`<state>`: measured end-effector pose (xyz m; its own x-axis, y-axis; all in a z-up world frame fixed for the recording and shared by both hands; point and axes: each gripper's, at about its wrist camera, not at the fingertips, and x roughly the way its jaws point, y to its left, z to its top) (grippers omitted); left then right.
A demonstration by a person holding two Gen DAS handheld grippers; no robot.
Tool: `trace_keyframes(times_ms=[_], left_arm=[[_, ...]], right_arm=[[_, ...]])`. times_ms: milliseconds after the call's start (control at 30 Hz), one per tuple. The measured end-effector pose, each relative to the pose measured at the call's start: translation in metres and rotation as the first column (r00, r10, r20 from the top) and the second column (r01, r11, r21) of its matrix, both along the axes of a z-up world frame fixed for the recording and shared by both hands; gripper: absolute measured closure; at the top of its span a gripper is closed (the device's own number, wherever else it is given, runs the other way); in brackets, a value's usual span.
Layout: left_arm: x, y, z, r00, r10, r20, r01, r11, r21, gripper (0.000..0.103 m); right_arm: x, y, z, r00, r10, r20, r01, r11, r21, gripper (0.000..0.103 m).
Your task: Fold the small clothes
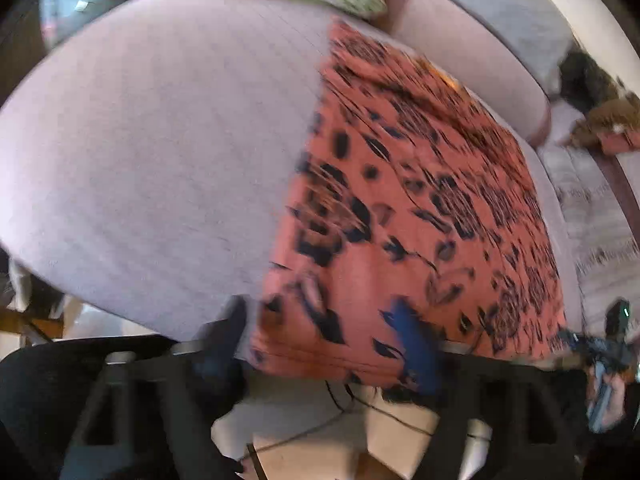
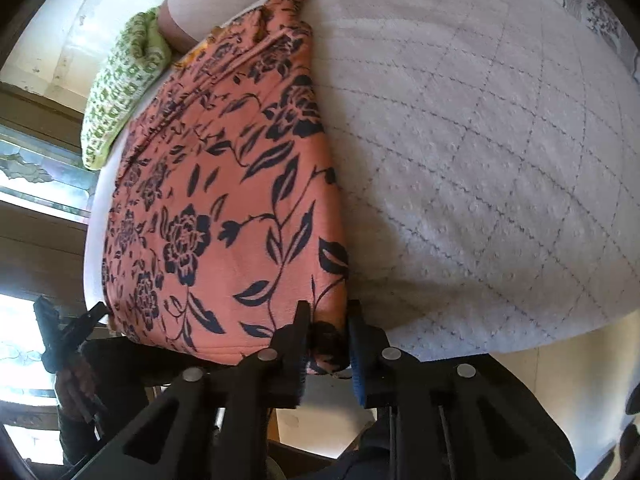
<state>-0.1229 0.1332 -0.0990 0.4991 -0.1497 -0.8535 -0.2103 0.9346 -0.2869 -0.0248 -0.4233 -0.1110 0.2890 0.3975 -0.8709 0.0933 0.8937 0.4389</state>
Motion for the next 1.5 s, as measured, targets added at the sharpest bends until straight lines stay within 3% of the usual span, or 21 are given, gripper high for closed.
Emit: trace_keyframes(times_ms=[67, 200, 267, 300, 367, 400, 633, 767, 833, 867, 900, 933, 967, 1033, 1133, 1167, 1200, 1233, 1367, 1433, 1500], left_arm=[[0.000, 0.004, -0.001, 1.000, 0.018, 0.001, -0.018, 1.000, 0.014, 0.023], [0.009, -0.004, -0.026, 0.993, -0.037, -0.108, 0.045, 0.997, 0.070, 0.023], [0.007, -0.013, -0.027, 0.992, -0.054, -0.113, 0.071, 0.986, 0.152, 0.034], [0.007, -0.014, -0.026, 0.992, -0.058, -0.110, 0.075, 0.985, 0.154, 0.041], [0.005, -0.008, -0.023, 0.993, -0.055, -0.105, 0.067, 0.991, 0.119, 0.092], [0.006, -0.006, -0.020, 0.992, -0.070, -0.103, 0.077, 0.995, 0.071, 0.097], [-0.009, 0.003, 0.015, 0.999, -0.034, -0.008, 0.034, 0.999, 0.015, 0.097], [-0.004, 0.023, -0.019, 0.989, 0.027, -0.142, -0.031, 0.999, -0.022, 0.093], [-0.005, 0.027, -0.015, 0.991, 0.069, -0.119, -0.073, 0.997, -0.027, 0.090], [-0.007, 0.028, -0.010, 0.993, 0.080, -0.082, -0.082, 0.996, -0.029, 0.080], [-0.009, 0.027, -0.004, 0.995, 0.083, -0.050, -0.084, 0.996, -0.025, 0.069], [-0.007, 0.026, 0.000, 0.996, 0.085, -0.040, -0.086, 0.996, -0.016, 0.039], [-0.007, 0.024, 0.002, 0.996, 0.088, -0.030, -0.089, 0.996, -0.013, 0.030], [-0.003, 0.019, 0.000, 0.997, 0.073, -0.028, -0.073, 0.997, 0.011, 0.030], [0.004, 0.007, -0.016, 0.994, 0.025, -0.107, -0.020, 0.999, 0.050, 0.042], [0.004, 0.003, -0.017, 0.993, 0.019, -0.120, -0.009, 0.996, 0.083, 0.076], [0.003, 0.000, -0.015, 0.993, -0.006, -0.120, 0.017, 0.996, 0.092, 0.094], [0.000, -0.002, -0.010, 0.993, -0.036, -0.109, 0.041, 0.998, 0.044, 0.098], [-0.010, -0.005, 0.016, 0.999, -0.043, -0.022, 0.044, 0.998, 0.055, 0.097], [-0.004, -0.001, 0.002, 0.996, -0.043, -0.077, 0.046, 0.998, 0.045, 0.095], [0.002, -0.001, -0.017, 0.988, -0.018, -0.155, 0.028, 0.998, 0.060, 0.075]], right_arm=[[0.000, 0.000, -0.001, 1.000, -0.010, -0.003, 0.010, 1.000, 0.000, 0.040], [0.003, 0.008, 0.001, 1.000, 0.000, -0.007, 0.000, 1.000, -0.024, 0.039], [0.004, 0.010, -0.001, 1.000, 0.008, -0.019, -0.009, 0.999, -0.040, 0.051], [0.004, 0.010, -0.003, 1.000, 0.007, -0.028, -0.008, 0.999, -0.054, 0.077], [0.003, 0.009, -0.007, 0.999, 0.006, -0.049, -0.009, 0.999, -0.049, 0.092], [0.002, 0.010, -0.007, 0.999, 0.013, -0.050, -0.015, 0.999, -0.044, 0.094], [-0.017, 0.007, 0.030, 0.998, -0.030, 0.061, 0.027, 0.998, 0.055, 0.094], [-0.019, -0.006, -0.012, 0.991, -0.091, -0.096, 0.092, 0.996, 0.008, 0.090], [-0.019, -0.006, -0.005, 0.994, -0.093, -0.061, 0.094, 0.995, 0.012, 0.089], [-0.020, -0.006, 0.003, 0.995, -0.098, -0.028, 0.099, 0.995, 0.031, 0.082], [-0.021, -0.006, 0.011, 0.995, -0.101, -0.001, 0.101, 0.994, 0.036, 0.062], [-0.021, -0.006, 0.015, 0.995, -0.103, 0.011, 0.102, 0.994, 0.028, 0.044], [-0.020, -0.006, 0.019, 0.994, -0.104, 0.027, 0.104, 0.995, -0.003, 0.019], [-0.017, -0.005, 0.022, 0.992, -0.109, 0.060, 0.113, 0.992, -0.059, 0.018], [-0.004, 0.001, 0.009, 0.998, -0.061, 0.024, 0.062, 0.997, -0.041, 0.027], [-0.001, 0.007, 0.003, 0.999, -0.035, 0.006, 0.035, 0.998, -0.048, 0.050], [0.000, 0.013, -0.002, 1.000, -0.026, -0.011, 0.025, 0.999, -0.039, 0.081], [0.001, 0.012, -0.003, 0.999, -0.039, -0.017, 0.038, 0.999, -0.029, 0.090], [-0.012, 0.000, 0.021, 0.992, -0.081, 0.097, 0.072, 0.993, 0.093, 0.095], [-0.016, -0.003, 0.026, 0.988, -0.108, 0.107, 0.096, 0.990, 0.108, 0.093], [-0.007, -0.001, 0.009, 0.994, -0.101, 0.033, 0.099, 0.994, 0.050, 0.083]])
